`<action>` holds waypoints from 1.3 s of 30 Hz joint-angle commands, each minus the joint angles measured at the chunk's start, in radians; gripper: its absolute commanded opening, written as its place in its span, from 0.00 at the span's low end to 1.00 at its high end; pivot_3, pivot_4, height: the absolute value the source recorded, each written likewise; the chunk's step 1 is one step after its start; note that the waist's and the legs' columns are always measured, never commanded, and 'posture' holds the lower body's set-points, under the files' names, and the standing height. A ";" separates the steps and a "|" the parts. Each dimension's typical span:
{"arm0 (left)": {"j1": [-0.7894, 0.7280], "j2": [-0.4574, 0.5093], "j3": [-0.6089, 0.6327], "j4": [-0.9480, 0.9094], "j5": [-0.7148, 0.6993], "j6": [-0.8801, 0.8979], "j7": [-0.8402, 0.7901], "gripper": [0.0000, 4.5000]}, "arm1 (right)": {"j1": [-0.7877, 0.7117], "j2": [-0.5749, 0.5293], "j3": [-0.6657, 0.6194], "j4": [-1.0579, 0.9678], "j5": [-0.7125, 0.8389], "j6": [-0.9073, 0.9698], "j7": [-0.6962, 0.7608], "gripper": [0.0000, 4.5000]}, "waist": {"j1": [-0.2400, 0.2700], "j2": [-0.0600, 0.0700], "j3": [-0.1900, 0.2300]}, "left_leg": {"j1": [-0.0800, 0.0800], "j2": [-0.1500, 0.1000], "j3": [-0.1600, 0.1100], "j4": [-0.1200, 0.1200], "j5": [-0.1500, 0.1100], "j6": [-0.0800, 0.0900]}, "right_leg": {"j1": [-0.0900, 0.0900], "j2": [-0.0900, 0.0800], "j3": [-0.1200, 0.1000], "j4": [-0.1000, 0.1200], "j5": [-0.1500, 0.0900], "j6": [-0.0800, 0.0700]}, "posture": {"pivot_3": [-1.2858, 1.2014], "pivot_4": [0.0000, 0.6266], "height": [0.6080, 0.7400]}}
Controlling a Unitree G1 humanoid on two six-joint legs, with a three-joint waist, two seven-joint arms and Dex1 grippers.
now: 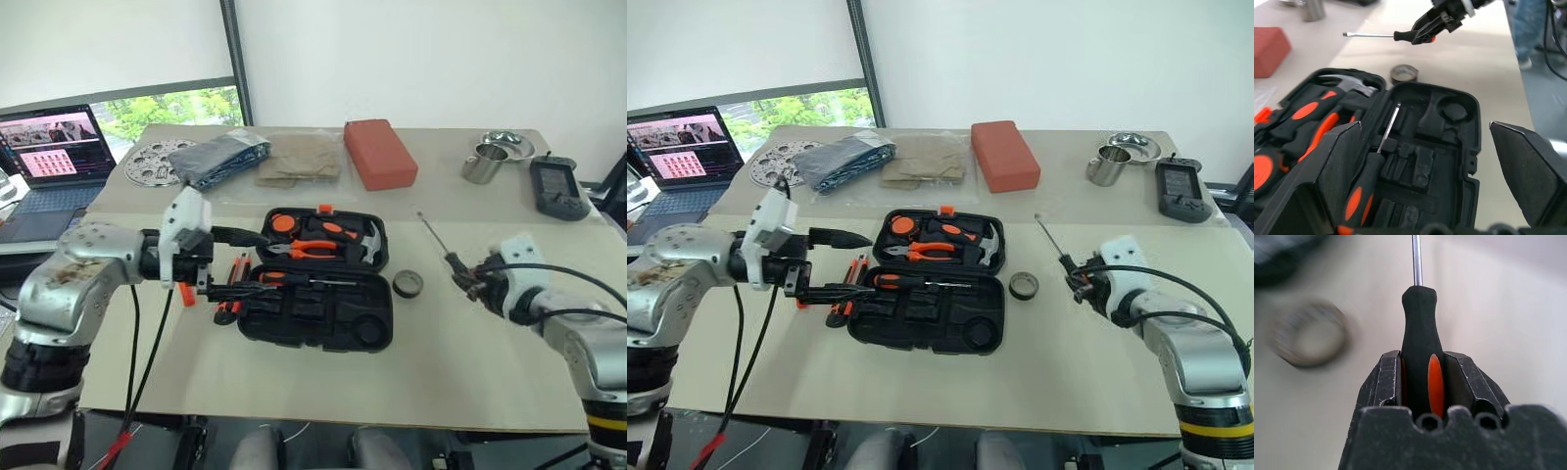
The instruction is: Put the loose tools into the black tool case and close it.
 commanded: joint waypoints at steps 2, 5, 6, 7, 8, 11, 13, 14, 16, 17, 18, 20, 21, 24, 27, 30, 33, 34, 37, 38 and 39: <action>0.115 0.069 0.162 -0.090 -0.064 0.058 0.048 1.00 | -0.106 -0.025 0.141 -0.026 -0.030 -0.258 0.231 0.22 | -0.008 0.000 0.001 | 0.001 0.000 0.000 -0.001 0.000 0.000 | 0.000 0.001 0.001 0.000 0.000 0.000 | 0.52 0.24 1.00; 0.199 0.093 0.229 -0.129 -0.085 0.083 0.073 1.00 | -0.178 -0.016 0.241 0.023 -0.072 -0.320 0.315 0.22 | -0.013 0.000 0.001 | 0.001 0.001 0.000 -0.002 0.000 0.000 | 0.000 0.001 0.001 0.000 0.000 0.000 | 0.52 0.24 1.00; 0.229 0.099 0.253 -0.143 -0.091 0.090 0.082 1.00 | -0.208 -0.005 0.280 0.052 -0.089 -0.351 0.348 0.22 | -0.013 0.000 0.002 | 0.001 0.001 0.000 -0.002 0.000 0.000 | 0.000 0.000 0.002 0.000 0.000 -0.001 | 0.52 0.24 1.00; 0.266 0.102 0.285 -0.163 -0.099 0.100 0.092 1.00 | -0.239 0.002 0.335 0.092 -0.119 -0.400 0.399 0.22 | -0.013 -0.001 0.002 | 0.001 0.001 0.000 -0.001 0.000 0.000 | 0.000 0.000 0.002 0.000 0.000 -0.001 | 0.52 0.24 1.00; 0.290 0.103 0.306 -0.177 -0.106 0.107 0.101 1.00 | -0.260 0.008 0.371 0.122 -0.138 -0.437 0.435 0.22 | -0.013 -0.001 0.002 | 0.002 0.001 0.000 -0.001 0.000 0.000 | 0.000 0.000 0.002 0.001 0.000 -0.001 | 0.52 0.24 1.00; 0.369 0.107 0.366 -0.229 -0.121 0.121 0.124 1.00 | -0.309 0.015 0.463 0.228 -0.212 -0.514 0.515 0.22 | -0.009 -0.001 0.002 | 0.003 0.001 0.001 -0.001 0.000 0.000 | 0.001 -0.002 0.002 0.001 0.000 -0.001 | 0.52 0.24 1.00; 0.400 0.106 0.392 -0.254 -0.139 0.130 0.140 1.00 | -0.328 0.018 0.493 0.279 -0.243 -0.548 0.547 0.22 | -0.004 -0.001 0.002 | 0.003 0.001 0.000 -0.001 0.000 0.000 | 0.001 -0.003 0.001 0.001 0.000 -0.001 | 0.52 0.24 1.00; 0.415 0.106 0.404 -0.268 -0.148 0.135 0.145 1.00 | -0.336 0.022 0.502 0.298 -0.252 -0.558 0.559 0.22 | 0.001 -0.001 0.002 | 0.003 0.001 0.001 -0.001 0.000 0.000 | 0.000 -0.004 0.001 0.001 0.000 -0.001 | 0.52 0.24 1.00; 0.452 0.101 0.429 -0.305 -0.176 0.150 0.152 1.00 | -0.348 0.036 0.510 0.327 -0.254 -0.575 0.588 0.22 | 0.004 -0.001 0.002 | 0.002 0.001 0.001 -0.001 0.000 0.000 | 0.000 -0.004 0.001 0.001 0.000 -0.001 | 0.52 0.24 1.00; 0.464 0.101 0.437 -0.316 -0.187 0.155 0.155 1.00 | -0.352 0.041 0.511 0.337 -0.256 -0.583 0.598 0.22 | 0.004 -0.001 0.002 | 0.002 0.001 0.001 -0.001 0.000 0.000 | 0.000 -0.004 0.001 0.001 0.000 -0.002 | 0.52 0.24 1.00; 0.479 0.103 0.443 -0.322 -0.189 0.156 0.157 1.00 | -0.359 0.051 0.512 0.353 -0.265 -0.588 0.598 0.22 | 0.005 -0.001 0.002 | 0.003 0.001 0.001 -0.001 0.000 0.000 | 0.000 -0.005 0.001 0.001 0.000 -0.002 | 0.52 0.24 1.00; 0.498 0.109 0.450 -0.324 -0.190 0.153 0.160 1.00 | -0.367 0.066 0.511 0.377 -0.282 -0.595 0.596 0.22 | 0.005 -0.001 0.002 | 0.004 0.001 0.001 -0.002 0.000 0.000 | 0.000 -0.004 0.001 0.001 0.000 -0.002 | 0.52 0.24 1.00; 0.506 0.113 0.452 -0.322 -0.187 0.149 0.161 1.00 | -0.372 0.074 0.513 0.388 -0.286 -0.609 0.606 0.22 | 0.005 -0.001 0.002 | 0.004 0.001 0.001 -0.002 0.000 0.000 | 0.001 -0.004 0.001 0.001 0.000 -0.003 | 0.52 0.24 1.00; 0.507 0.121 0.452 -0.314 -0.195 0.144 0.166 1.00 | -0.380 0.095 0.509 0.395 -0.278 -0.623 0.635 0.22 | 0.005 -0.001 0.002 | 0.005 0.001 0.001 -0.002 0.000 0.000 | 0.001 -0.004 0.001 0.002 0.000 -0.004 | 0.52 0.24 1.00; 0.497 0.128 0.442 -0.305 -0.201 0.142 0.168 1.00 | -0.381 0.116 0.492 0.383 -0.265 -0.613 0.643 0.56 | 0.005 -0.001 0.002 | 0.006 0.001 0.001 -0.003 0.000 0.000 | 0.001 -0.004 0.001 0.002 -0.001 -0.004 | 0.52 0.24 1.00; 0.482 0.136 0.425 -0.294 -0.205 0.138 0.165 1.00 | -0.376 0.124 0.457 0.369 -0.256 -0.617 0.634 0.79 | 0.005 -0.001 0.002 | 0.006 0.001 0.001 -0.004 0.000 0.000 | 0.001 -0.004 0.001 0.002 -0.001 -0.005 | 0.52 0.24 1.00; 0.469 0.141 0.419 -0.282 -0.208 0.137 0.162 1.00 | -0.368 0.125 0.397 0.337 -0.182 -0.577 0.660 0.99 | 0.005 -0.001 0.002 | 0.006 0.001 0.001 -0.006 0.000 0.000 | 0.000 -0.005 0.001 0.002 -0.001 -0.005 | 0.52 0.24 1.00; 0.471 0.141 0.419 -0.280 -0.206 0.135 0.158 1.00 | -0.364 0.124 0.375 0.323 -0.148 -0.557 0.671 0.99 | 0.005 -0.001 0.002 | 0.006 0.001 0.001 -0.007 0.000 0.000 | 0.000 -0.005 0.001 0.002 -0.001 -0.005 | 0.52 0.24 1.00; 0.479 0.140 0.418 -0.277 -0.201 0.125 0.148 1.00 | -0.351 0.147 0.326 0.303 -0.076 -0.509 0.658 0.99 | 0.005 -0.001 0.003 | 0.007 0.001 0.002 -0.008 0.000 0.000 | 0.000 -0.005 0.001 0.002 -0.001 -0.005 | 0.52 0.24 1.00; 0.477 0.140 0.416 -0.275 -0.200 0.123 0.147 1.00 | -0.349 0.156 0.320 0.302 -0.066 -0.504 0.652 0.99 | 0.004 -0.001 0.003 | 0.007 0.001 0.002 -0.008 0.000 0.000 | 0.000 -0.005 0.002 0.002 -0.001 -0.005 | 0.52 0.24 1.00; 0.472 0.140 0.409 -0.271 -0.198 0.121 0.147 1.00 | -0.343 0.180 0.311 0.304 -0.048 -0.505 0.641 0.93 | 0.004 -0.001 0.003 | 0.008 0.001 0.002 -0.009 0.000 0.000 | 0.001 -0.005 0.002 0.002 -0.001 -0.005 | 0.52 0.24 1.00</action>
